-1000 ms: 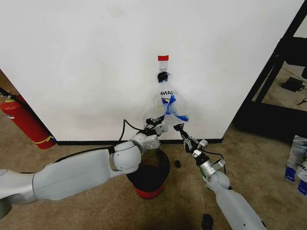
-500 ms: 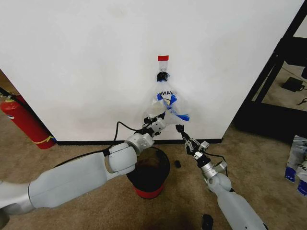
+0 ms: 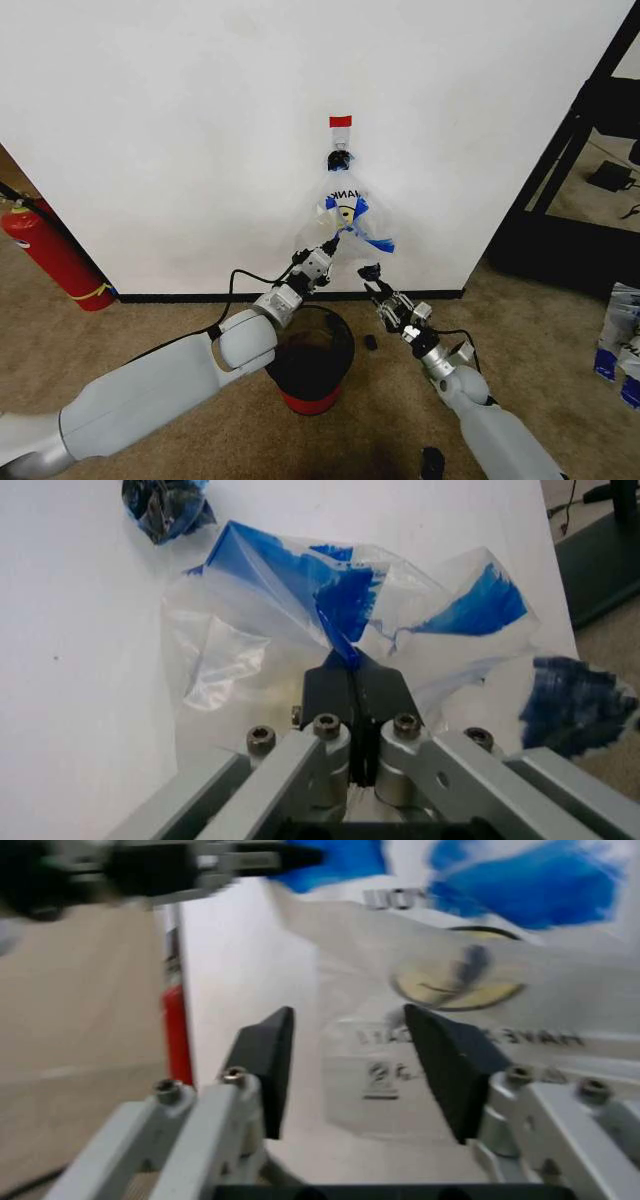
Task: Pick up the garbage bag from the wall and place it over the trash bin.
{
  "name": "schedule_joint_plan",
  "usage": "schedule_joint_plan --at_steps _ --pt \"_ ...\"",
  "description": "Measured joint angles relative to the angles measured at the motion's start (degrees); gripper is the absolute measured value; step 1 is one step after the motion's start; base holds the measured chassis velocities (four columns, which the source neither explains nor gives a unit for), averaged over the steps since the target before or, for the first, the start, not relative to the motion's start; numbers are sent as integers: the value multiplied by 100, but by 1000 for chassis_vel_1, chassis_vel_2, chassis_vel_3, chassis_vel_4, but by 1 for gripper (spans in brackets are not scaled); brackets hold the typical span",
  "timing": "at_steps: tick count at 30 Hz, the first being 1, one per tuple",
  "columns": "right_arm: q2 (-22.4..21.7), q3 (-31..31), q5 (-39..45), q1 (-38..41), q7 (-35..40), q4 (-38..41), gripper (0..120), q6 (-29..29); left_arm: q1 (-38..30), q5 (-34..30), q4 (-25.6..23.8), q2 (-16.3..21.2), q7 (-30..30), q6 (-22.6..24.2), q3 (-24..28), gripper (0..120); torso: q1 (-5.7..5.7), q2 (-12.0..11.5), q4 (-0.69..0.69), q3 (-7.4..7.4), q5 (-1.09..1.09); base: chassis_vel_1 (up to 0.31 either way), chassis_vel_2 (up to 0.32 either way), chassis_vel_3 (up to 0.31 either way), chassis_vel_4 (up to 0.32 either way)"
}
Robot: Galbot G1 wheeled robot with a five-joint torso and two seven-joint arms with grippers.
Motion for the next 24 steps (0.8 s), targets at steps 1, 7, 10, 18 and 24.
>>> schedule_joint_plan --at_steps 1,7,10,18,24 --pt "-56 46 -42 -29 -130 46 50 -1 16 8 0 1 5 -3 -16 0 0 0 0 0 0 0 0 0 0" --pt "-590 186 -194 -68 79 645 75 -16 115 54 -47 36 31 -4 -120 0 0 0 -1 0 1 0 0 0 0" --pt "-805 53 -347 -4 737 889 84 -18 155 82 -54 50 42 -4 -161 0 0 0 0 0 -1 0 0 0 0" --pt "-1740 -653 -1157 611 2113 1380 100 -617 326 176 -74 57 67 -9 -279 0 0 0 -1 1 1 0 0 0 0" --pt "-2155 -1033 -1229 1338 1459 1439 100 -818 443 232 -133 103 77 -11 -350 0 1 0 0 1 1 0 0 0 0"
